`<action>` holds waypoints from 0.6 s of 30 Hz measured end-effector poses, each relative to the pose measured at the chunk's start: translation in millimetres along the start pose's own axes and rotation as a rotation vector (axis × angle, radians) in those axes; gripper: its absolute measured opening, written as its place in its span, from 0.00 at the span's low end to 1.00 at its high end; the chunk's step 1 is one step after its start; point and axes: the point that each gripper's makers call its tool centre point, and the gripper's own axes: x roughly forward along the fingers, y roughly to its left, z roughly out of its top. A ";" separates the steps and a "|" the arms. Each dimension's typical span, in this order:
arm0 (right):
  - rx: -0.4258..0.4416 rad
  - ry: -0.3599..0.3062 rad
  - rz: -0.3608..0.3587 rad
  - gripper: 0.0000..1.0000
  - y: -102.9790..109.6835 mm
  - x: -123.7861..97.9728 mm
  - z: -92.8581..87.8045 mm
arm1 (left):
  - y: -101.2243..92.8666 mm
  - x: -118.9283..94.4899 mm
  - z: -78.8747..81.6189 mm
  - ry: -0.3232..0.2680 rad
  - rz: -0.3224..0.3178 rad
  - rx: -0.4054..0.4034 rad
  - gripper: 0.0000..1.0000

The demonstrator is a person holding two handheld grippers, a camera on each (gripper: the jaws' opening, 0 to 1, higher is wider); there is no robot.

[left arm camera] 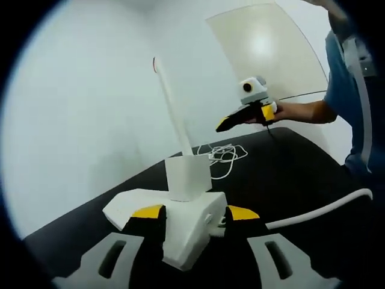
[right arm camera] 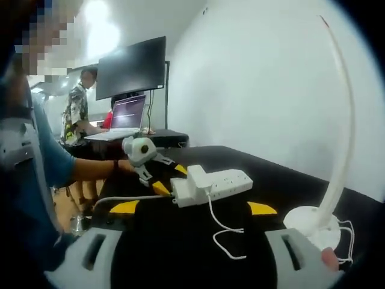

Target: Insert the desk lamp plug into the socket, turn on the power strip switch, turn on the lamp switch, then turn off the lamp switch, turn off the power strip switch, and remove the plug from the socket.

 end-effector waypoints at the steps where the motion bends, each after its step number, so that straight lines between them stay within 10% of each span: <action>1: 0.006 0.016 0.007 0.67 0.2 1.6 -0.5 | 0.4 -0.2 -0.4 -0.006 -0.002 -0.005 0.37; 18: -0.079 0.284 0.099 0.29 -10.9 32.6 2.8 | 1.0 -1.4 0.0 -0.059 0.004 -0.012 0.38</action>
